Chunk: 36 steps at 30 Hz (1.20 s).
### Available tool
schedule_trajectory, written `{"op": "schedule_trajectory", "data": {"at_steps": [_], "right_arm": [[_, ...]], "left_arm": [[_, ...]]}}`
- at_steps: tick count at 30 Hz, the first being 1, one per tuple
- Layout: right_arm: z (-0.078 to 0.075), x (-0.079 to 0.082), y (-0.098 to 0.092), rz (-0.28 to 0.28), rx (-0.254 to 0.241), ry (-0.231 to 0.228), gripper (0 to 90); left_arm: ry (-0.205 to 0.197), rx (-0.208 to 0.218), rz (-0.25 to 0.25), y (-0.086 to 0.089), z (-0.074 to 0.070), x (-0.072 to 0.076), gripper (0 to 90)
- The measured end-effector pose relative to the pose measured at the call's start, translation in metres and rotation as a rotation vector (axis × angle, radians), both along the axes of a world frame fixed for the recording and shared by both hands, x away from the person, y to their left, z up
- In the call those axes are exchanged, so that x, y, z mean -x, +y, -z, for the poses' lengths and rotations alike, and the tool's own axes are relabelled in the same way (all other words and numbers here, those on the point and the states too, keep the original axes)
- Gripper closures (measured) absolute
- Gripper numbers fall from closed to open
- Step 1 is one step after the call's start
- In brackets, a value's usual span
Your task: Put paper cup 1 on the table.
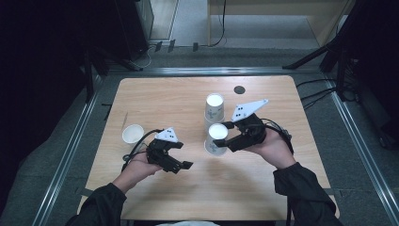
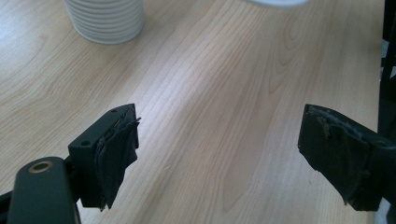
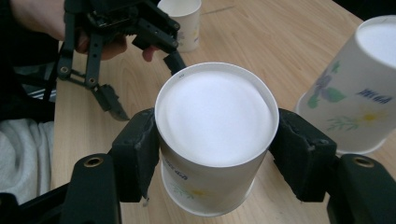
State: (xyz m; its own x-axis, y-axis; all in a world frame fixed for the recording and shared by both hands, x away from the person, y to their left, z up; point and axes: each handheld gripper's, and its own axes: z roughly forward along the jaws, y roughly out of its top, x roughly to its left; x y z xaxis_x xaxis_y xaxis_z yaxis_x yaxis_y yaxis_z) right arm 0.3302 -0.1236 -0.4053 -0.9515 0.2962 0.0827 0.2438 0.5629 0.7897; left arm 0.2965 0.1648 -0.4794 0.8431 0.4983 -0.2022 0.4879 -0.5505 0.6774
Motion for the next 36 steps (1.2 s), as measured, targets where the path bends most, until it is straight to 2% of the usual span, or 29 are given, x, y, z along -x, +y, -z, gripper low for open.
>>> {"op": "schedule_trajectory", "data": {"at_steps": [3,6,8,15,18,22,27,36], "right_arm": [[0.013,0.003,-0.002,-0.007,0.008,0.015,35.6],[0.019,0.006,-0.003,-0.014,0.012,0.002,35.7],[0.022,0.007,-0.003,-0.018,0.0,-0.008,35.6],[0.028,0.005,-0.006,-0.017,-0.05,-0.024,35.6],[0.031,0.004,-0.004,-0.018,-0.064,0.004,35.6],[0.034,0.006,0.003,-0.051,-0.067,0.025,35.6],[0.035,0.009,0.014,-0.1,-0.085,0.045,35.6],[0.037,0.013,0.025,-0.139,-0.112,0.07,35.7]], "left_arm": [[0.012,0.019,0.011,0.0,0.0,-0.003,9.1],[0.011,0.026,0.02,-0.001,0.0,-0.004,9.1],[0.0,0.02,0.034,-0.002,0.0,-0.005,9.2],[-0.017,0.043,0.085,-0.008,0.0,-0.006,9.6],[-0.022,0.056,0.104,-0.013,0.0,-0.005,9.6],[-0.031,0.063,0.12,-0.016,-0.002,-0.002,9.6],[-0.041,0.083,0.138,-0.017,-0.004,0.001,9.6],[-0.067,0.105,0.157,-0.019,-0.007,0.004,11.1]]}}
